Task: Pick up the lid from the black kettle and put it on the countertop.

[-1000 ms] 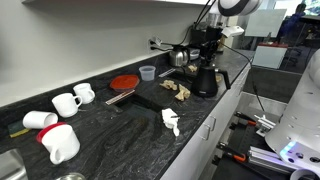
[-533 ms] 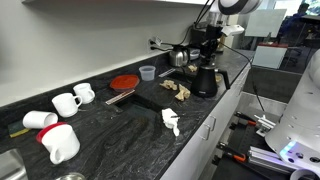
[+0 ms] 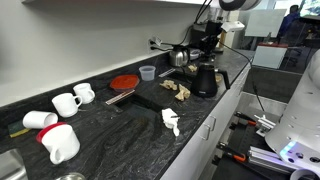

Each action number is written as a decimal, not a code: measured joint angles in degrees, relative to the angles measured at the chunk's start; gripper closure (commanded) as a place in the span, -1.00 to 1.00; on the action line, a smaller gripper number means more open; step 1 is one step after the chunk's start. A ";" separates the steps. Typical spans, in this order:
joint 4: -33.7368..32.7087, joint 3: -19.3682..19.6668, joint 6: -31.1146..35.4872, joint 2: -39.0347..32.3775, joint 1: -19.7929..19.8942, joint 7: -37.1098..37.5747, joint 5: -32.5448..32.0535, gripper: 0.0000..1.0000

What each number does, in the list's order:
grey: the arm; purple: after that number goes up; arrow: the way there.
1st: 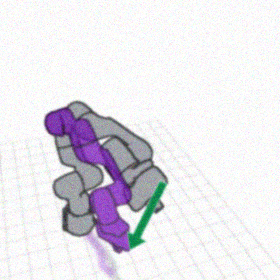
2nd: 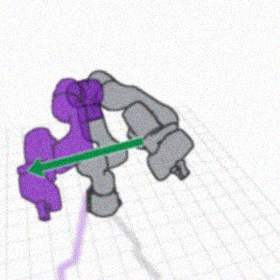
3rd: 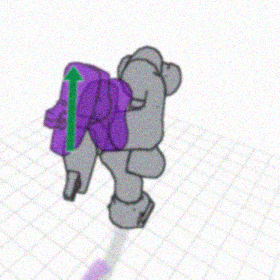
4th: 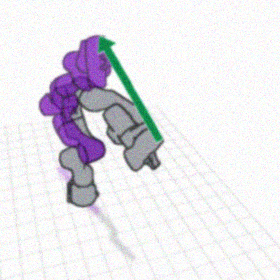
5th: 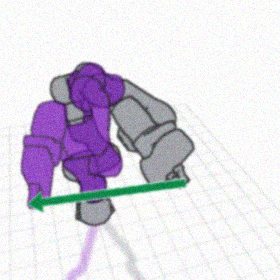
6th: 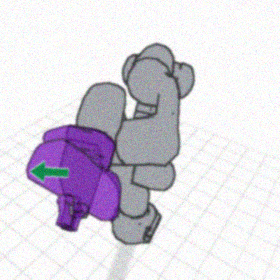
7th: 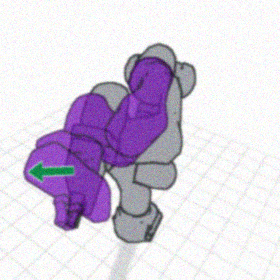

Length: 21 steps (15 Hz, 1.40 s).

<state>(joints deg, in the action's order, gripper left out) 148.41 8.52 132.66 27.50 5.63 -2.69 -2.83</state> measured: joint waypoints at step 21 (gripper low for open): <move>-0.98 1.82 7.59 -8.94 13.58 14.72 -4.55 0.68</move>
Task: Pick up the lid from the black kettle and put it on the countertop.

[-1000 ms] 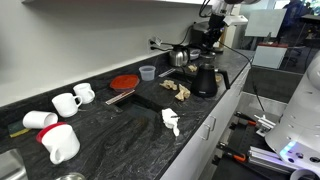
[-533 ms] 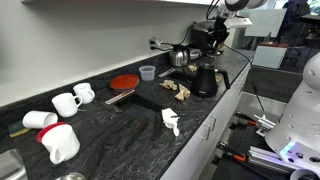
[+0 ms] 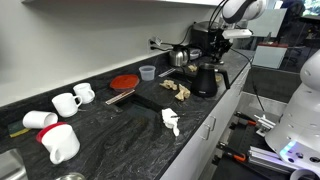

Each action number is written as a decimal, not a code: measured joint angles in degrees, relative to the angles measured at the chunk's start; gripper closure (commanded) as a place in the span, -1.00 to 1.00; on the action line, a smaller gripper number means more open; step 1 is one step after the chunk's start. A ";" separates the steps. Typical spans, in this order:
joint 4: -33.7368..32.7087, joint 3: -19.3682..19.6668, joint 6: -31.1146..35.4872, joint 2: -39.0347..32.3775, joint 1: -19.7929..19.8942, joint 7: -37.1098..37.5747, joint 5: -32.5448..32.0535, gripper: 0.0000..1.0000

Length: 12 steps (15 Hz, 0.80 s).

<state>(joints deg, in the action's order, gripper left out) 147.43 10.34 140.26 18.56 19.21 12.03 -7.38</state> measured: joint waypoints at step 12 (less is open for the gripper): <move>2.69 2.67 12.76 -10.79 0.27 1.23 -0.64 0.68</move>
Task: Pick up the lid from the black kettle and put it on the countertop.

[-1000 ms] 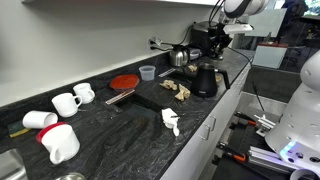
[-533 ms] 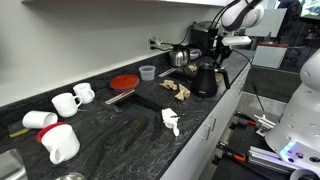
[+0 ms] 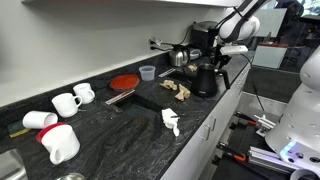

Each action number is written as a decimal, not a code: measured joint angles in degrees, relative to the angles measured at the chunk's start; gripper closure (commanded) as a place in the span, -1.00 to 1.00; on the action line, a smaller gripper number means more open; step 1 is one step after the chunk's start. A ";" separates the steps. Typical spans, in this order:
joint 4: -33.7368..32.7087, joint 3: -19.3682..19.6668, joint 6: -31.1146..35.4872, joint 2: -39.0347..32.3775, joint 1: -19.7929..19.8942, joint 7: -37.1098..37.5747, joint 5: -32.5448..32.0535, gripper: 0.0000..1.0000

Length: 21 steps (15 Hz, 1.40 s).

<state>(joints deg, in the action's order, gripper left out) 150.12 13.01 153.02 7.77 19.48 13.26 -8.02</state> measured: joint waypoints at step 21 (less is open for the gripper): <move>-0.92 0.21 2.01 -4.83 -1.29 1.54 0.40 -0.99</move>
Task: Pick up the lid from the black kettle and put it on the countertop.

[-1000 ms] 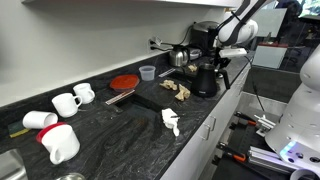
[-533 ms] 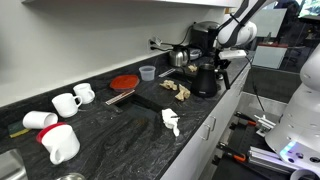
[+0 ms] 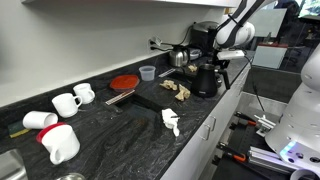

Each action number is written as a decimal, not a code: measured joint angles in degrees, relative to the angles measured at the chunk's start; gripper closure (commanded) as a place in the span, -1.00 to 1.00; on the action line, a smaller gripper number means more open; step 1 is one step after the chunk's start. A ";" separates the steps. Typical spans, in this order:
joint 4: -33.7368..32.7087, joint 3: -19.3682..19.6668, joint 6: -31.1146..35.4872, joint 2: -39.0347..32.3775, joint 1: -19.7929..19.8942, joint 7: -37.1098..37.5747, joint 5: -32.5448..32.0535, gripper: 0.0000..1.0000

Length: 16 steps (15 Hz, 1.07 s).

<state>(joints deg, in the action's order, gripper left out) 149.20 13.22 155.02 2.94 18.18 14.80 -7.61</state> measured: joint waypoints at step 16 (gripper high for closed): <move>-1.73 -0.09 -0.02 1.48 -1.52 0.00 0.25 -1.00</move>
